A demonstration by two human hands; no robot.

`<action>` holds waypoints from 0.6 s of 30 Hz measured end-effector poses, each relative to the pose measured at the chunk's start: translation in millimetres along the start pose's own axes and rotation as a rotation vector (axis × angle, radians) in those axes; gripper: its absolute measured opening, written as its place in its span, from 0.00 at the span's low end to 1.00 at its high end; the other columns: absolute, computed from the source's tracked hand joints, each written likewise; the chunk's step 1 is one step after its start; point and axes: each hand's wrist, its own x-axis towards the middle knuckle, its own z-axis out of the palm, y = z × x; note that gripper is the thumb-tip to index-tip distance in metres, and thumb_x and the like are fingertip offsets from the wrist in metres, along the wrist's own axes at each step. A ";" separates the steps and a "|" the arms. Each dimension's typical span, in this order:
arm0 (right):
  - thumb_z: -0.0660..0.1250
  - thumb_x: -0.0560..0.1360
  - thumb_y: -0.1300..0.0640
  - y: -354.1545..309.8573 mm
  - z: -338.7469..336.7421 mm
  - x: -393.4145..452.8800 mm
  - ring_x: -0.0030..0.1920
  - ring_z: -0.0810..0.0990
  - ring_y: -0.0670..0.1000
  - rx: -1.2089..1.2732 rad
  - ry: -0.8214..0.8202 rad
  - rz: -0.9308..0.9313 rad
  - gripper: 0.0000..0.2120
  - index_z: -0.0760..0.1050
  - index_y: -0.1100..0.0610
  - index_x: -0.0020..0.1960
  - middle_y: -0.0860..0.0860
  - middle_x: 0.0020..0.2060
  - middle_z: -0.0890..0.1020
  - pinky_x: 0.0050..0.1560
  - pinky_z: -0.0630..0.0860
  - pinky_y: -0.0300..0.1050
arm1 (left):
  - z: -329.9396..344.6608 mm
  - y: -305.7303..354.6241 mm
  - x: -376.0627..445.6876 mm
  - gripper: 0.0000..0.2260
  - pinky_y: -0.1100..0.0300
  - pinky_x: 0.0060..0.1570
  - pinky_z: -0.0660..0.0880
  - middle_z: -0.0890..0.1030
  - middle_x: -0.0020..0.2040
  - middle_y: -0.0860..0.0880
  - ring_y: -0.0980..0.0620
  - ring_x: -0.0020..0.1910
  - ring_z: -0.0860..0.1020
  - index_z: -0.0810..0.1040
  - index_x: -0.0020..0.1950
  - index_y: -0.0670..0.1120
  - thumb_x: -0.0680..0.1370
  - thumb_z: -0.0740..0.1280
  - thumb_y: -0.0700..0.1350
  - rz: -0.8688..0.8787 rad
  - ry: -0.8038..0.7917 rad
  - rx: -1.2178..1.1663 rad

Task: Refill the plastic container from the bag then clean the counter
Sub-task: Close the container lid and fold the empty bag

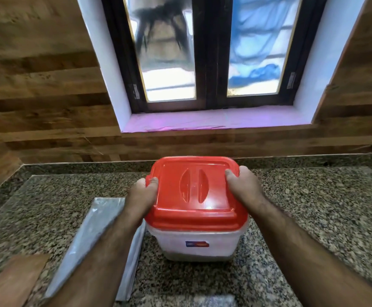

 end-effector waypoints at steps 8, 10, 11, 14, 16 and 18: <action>0.64 0.84 0.43 7.2 19.8 -4.4 0.67 0.80 0.65 -0.172 -0.032 0.012 0.26 0.72 0.61 0.73 0.61 0.68 0.80 0.65 0.76 0.55 | 10.1 -10.1 -10.6 0.23 0.45 0.63 0.79 0.86 0.60 0.44 0.40 0.59 0.83 0.81 0.66 0.46 0.83 0.65 0.62 -0.027 0.001 0.196; 0.63 0.84 0.42 8.0 19.6 -4.4 0.68 0.79 0.65 -0.168 -0.043 0.025 0.28 0.71 0.61 0.75 0.61 0.69 0.79 0.66 0.76 0.56 | 10.4 -11.8 -11.0 0.23 0.44 0.64 0.79 0.85 0.61 0.44 0.40 0.60 0.83 0.80 0.68 0.46 0.83 0.65 0.62 -0.013 -0.021 0.214; 0.63 0.84 0.42 9.6 19.6 -3.2 0.67 0.80 0.64 -0.160 -0.051 0.031 0.28 0.71 0.61 0.74 0.61 0.69 0.79 0.65 0.76 0.56 | 10.8 -12.9 -11.1 0.24 0.44 0.64 0.79 0.85 0.62 0.44 0.40 0.60 0.83 0.79 0.69 0.47 0.83 0.64 0.63 -0.002 -0.028 0.229; 0.64 0.84 0.40 14.1 16.9 1.8 0.64 0.81 0.64 -0.109 -0.080 0.075 0.28 0.74 0.61 0.72 0.60 0.65 0.82 0.61 0.77 0.53 | 10.5 -14.2 -11.1 0.24 0.44 0.63 0.80 0.85 0.61 0.45 0.41 0.59 0.83 0.79 0.69 0.47 0.83 0.64 0.64 0.006 -0.036 0.272; 0.66 0.83 0.38 19.0 14.1 6.9 0.59 0.84 0.62 -0.049 -0.113 0.109 0.28 0.76 0.59 0.70 0.59 0.61 0.84 0.61 0.81 0.54 | 7.7 -12.5 -8.0 0.23 0.45 0.62 0.80 0.86 0.58 0.46 0.41 0.57 0.84 0.81 0.64 0.47 0.81 0.65 0.65 -0.009 -0.048 0.271; 0.66 0.82 0.38 23.5 11.1 10.0 0.55 0.85 0.60 -0.040 -0.134 0.146 0.27 0.77 0.60 0.69 0.58 0.57 0.85 0.58 0.83 0.56 | 4.7 -10.9 -3.1 0.24 0.44 0.59 0.82 0.87 0.52 0.48 0.43 0.52 0.85 0.83 0.57 0.48 0.77 0.66 0.67 -0.027 -0.075 0.213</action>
